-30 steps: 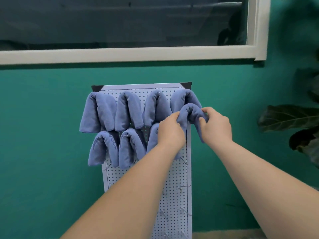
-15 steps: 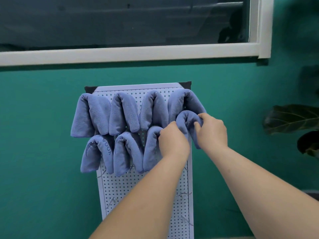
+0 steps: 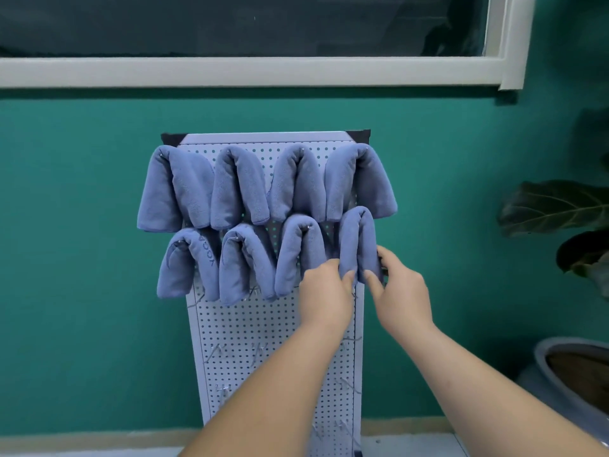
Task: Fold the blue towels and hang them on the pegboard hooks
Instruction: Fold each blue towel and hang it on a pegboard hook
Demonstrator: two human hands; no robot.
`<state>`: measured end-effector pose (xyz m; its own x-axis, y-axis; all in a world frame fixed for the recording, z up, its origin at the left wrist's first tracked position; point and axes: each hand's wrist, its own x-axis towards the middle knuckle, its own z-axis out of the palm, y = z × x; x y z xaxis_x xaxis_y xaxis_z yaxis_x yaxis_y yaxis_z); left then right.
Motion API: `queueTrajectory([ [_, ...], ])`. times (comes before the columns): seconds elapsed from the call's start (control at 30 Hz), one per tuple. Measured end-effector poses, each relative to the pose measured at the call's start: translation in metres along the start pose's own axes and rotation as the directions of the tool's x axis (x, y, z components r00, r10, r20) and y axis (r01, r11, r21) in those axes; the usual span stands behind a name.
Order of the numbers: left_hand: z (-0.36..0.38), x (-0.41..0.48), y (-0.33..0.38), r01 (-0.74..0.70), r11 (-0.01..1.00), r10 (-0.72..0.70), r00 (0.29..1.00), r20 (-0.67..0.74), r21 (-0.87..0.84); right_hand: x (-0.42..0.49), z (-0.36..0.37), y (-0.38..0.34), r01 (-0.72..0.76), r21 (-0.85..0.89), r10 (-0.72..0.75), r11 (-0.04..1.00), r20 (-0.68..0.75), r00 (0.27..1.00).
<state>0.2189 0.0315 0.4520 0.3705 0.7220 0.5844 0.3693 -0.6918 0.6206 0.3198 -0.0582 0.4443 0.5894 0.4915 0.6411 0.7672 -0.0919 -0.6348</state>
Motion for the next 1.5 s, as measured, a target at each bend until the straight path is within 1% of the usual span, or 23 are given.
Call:
queueTrajectory([
  [0.07,0.002,-0.018,-0.014,0.012,0.998,-0.012,1.0,0.002,-0.054,-0.022,0.003,0.005,-0.016,-0.014,0.016,1.0,-0.001,1.0],
  [0.13,0.007,-0.044,-0.034,0.043,0.996,-0.042,0.999,0.017,-0.084,-0.048,0.009,0.015,-0.065,-0.053,0.065,0.997,0.002,0.998],
  [0.23,0.014,-0.093,-0.073,0.094,0.992,-0.082,0.988,0.134,-0.086,-0.098,0.024,0.038,-0.11,-0.091,0.115,0.99,0.052,0.992],
  [0.37,0.021,-0.174,-0.137,0.142,0.99,-0.129,0.94,0.317,-0.016,-0.182,0.044,0.068,-0.15,-0.138,0.174,0.979,0.185,0.967],
  [0.47,0.022,-0.237,-0.19,0.215,0.975,-0.216,0.866,0.452,0.053,-0.248,0.06,0.092,-0.192,-0.2,0.252,0.961,0.342,0.905],
  [0.53,0.023,-0.279,-0.225,0.265,0.96,-0.274,0.813,0.514,0.093,-0.288,0.071,0.109,-0.194,-0.264,0.301,0.945,0.464,0.833],
  [0.6,0.021,-0.319,-0.253,0.329,0.935,-0.343,0.747,0.569,0.133,-0.323,0.08,0.124,-0.186,-0.335,0.358,0.924,0.582,0.73],
  [0.7,0.017,-0.372,-0.286,0.393,0.895,-0.432,0.645,0.63,0.211,-0.371,0.093,0.145,-0.178,-0.404,0.428,0.897,0.699,0.572],
  [0.77,0.016,-0.4,-0.303,0.401,0.879,-0.465,0.608,0.643,0.256,-0.402,0.101,0.157,-0.188,-0.435,0.469,0.881,0.744,0.476],
  [0.83,0.015,-0.427,-0.316,0.416,0.869,-0.479,0.575,0.663,0.268,-0.433,0.106,0.164,-0.179,-0.476,0.508,0.861,0.782,0.362],
  [0.93,0.013,-0.46,-0.332,0.412,0.846,-0.52,0.503,0.69,0.338,-0.473,0.113,0.172,-0.126,-0.512,0.527,0.85,0.826,0.199],
  [0.97,0.014,-0.468,-0.339,0.4,0.842,-0.531,0.492,0.69,0.363,-0.483,0.116,0.172,-0.105,-0.513,0.524,0.852,0.837,0.161],
  [1.0,0.016,-0.474,-0.344,0.389,0.839,-0.539,0.487,0.687,0.382,-0.491,0.12,0.171,-0.095,-0.512,0.521,0.854,0.842,0.14],
  [1.17,0.027,-0.47,-0.36,0.312,0.834,-0.551,0.46,0.696,0.455,-0.503,0.137,0.164,-0.092,-0.465,0.474,0.88,0.868,0.148],
  [1.27,0.034,-0.46,-0.369,0.294,0.815,-0.58,0.44,0.685,0.5,-0.498,0.145,0.169,-0.111,-0.446,0.459,0.888,0.871,0.177],
  [1.37,0.037,-0.453,-0.379,0.292,0.78,-0.626,0.349,0.697,0.554,-0.493,0.152,0.176,-0.16,-0.438,0.464,0.885,0.859,0.217],
  [1.43,0.038,-0.45,-0.386,0.242,0.767,-0.641,0.281,0.714,0.594,-0.49,0.155,0.179,-0.174,-0.434,0.465,0.884,0.855,0.23],
  [1.5,0.04,-0.447,-0.392,0.18,0.762,-0.647,0.24,0.724,0.622,-0.487,0.158,0.182,-0.193,-0.424,0.462,0.885,0.854,0.24],
])
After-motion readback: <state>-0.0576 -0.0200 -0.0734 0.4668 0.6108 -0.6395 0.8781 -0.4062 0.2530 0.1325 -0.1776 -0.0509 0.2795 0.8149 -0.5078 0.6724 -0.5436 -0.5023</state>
